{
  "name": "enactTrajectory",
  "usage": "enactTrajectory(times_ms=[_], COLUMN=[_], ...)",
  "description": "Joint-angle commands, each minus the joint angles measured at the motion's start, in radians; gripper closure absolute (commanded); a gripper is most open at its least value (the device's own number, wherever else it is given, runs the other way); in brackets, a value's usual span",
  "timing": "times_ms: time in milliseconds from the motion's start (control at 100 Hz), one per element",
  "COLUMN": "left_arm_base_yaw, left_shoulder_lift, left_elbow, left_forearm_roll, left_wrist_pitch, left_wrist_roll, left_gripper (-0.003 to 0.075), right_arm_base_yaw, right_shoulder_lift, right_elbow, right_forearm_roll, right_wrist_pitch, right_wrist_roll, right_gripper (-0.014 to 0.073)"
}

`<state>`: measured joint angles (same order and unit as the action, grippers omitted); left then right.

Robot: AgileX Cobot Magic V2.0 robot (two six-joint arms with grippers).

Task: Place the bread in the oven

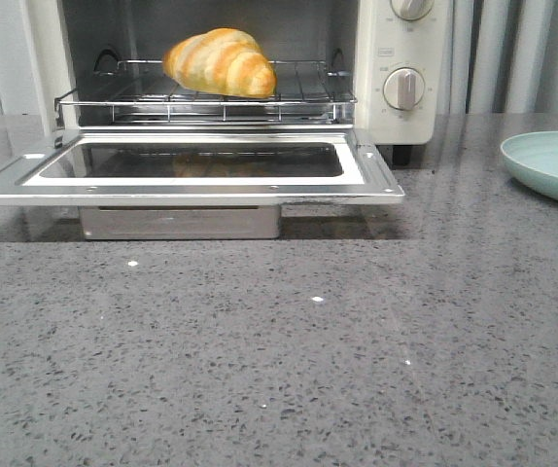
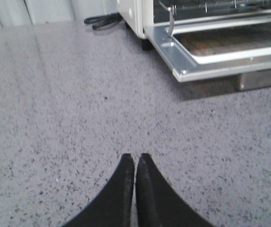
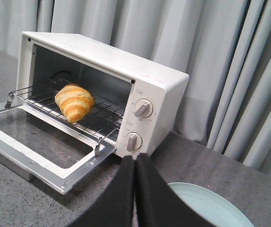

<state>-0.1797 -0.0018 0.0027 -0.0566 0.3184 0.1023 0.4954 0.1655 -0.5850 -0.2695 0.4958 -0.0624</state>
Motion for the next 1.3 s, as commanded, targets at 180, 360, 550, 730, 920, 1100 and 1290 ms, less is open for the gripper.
enactTrajectory(times_ms=[180,360,550,730,920,1100,1290], left_arm_base_yaw=[0.004,0.004,0.004,0.004,0.004,0.004,0.004], left_shoulder_lift=[-0.027,-0.027,-0.027,-0.027,-0.027,-0.027,-0.027], left_elbow=[0.021,0.021,0.021,0.021,0.021,0.021,0.021], left_forearm_roll=[-0.013,-0.013,-0.013,-0.013,-0.013,-0.013,-0.013], left_wrist_pitch=[-0.058,-0.058,-0.058,-0.058,-0.058,-0.058,-0.058], left_wrist_roll=[-0.014,-0.014,-0.014,-0.014,-0.014,-0.014,-0.014], left_gripper=[0.0741,0.0742,0.0741,0.0741,0.0741,0.0741,0.0741], right_arm_base_yaw=[-0.005,-0.005,-0.005,-0.005,-0.005,-0.005,-0.143], right_shoulder_lift=[0.013,0.013,0.013,0.013,0.013,0.013,0.013], right_elbow=[-0.021,-0.021,-0.021,-0.021,-0.019,0.039,0.235], right_forearm_roll=[-0.021,-0.021,-0.021,-0.021,-0.021,-0.023,0.131], right_wrist_pitch=[-0.081,-0.081,-0.081,-0.081,-0.079,-0.08,-0.222], right_wrist_roll=[0.003,0.003,0.003,0.003,0.003,0.003,0.003], right_gripper=[0.0641,0.0641,0.0641,0.0641,0.0641,0.0641,0.0641])
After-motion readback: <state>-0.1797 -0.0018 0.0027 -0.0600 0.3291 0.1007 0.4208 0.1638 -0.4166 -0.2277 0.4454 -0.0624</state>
